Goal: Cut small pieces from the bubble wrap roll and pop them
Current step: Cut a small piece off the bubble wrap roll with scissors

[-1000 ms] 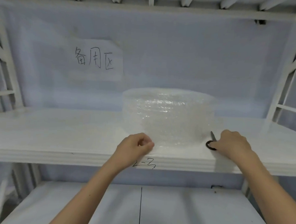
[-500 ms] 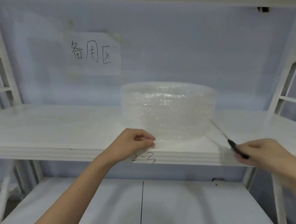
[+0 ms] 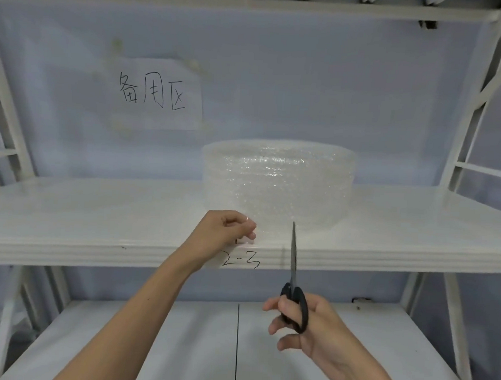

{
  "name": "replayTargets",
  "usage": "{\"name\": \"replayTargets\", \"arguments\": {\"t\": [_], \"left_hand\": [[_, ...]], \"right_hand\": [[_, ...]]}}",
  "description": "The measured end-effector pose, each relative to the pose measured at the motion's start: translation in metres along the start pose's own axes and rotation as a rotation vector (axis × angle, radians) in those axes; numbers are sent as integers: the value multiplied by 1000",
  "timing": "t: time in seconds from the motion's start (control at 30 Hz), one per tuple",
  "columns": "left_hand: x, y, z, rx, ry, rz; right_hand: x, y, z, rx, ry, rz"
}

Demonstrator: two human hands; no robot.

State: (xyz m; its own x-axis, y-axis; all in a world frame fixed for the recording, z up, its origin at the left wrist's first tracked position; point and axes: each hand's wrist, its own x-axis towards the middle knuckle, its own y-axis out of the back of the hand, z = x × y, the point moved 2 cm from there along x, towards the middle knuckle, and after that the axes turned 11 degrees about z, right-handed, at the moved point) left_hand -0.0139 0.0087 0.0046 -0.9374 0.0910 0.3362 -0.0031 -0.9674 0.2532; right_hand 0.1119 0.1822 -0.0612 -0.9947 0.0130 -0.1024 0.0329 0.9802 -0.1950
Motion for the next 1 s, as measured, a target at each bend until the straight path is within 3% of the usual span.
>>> {"name": "replayTargets", "arguments": {"t": [0.3, 0.53, 1.0], "left_hand": [[-6, 6, 2, 72, -33, 68], [-7, 3, 0, 111, -17, 170], [-12, 6, -5, 37, 7, 163]], "right_hand": [[11, -3, 12, 25, -96, -60], [40, -13, 24, -104, -237, -82], [79, -24, 17, 1, -3, -236]]}}
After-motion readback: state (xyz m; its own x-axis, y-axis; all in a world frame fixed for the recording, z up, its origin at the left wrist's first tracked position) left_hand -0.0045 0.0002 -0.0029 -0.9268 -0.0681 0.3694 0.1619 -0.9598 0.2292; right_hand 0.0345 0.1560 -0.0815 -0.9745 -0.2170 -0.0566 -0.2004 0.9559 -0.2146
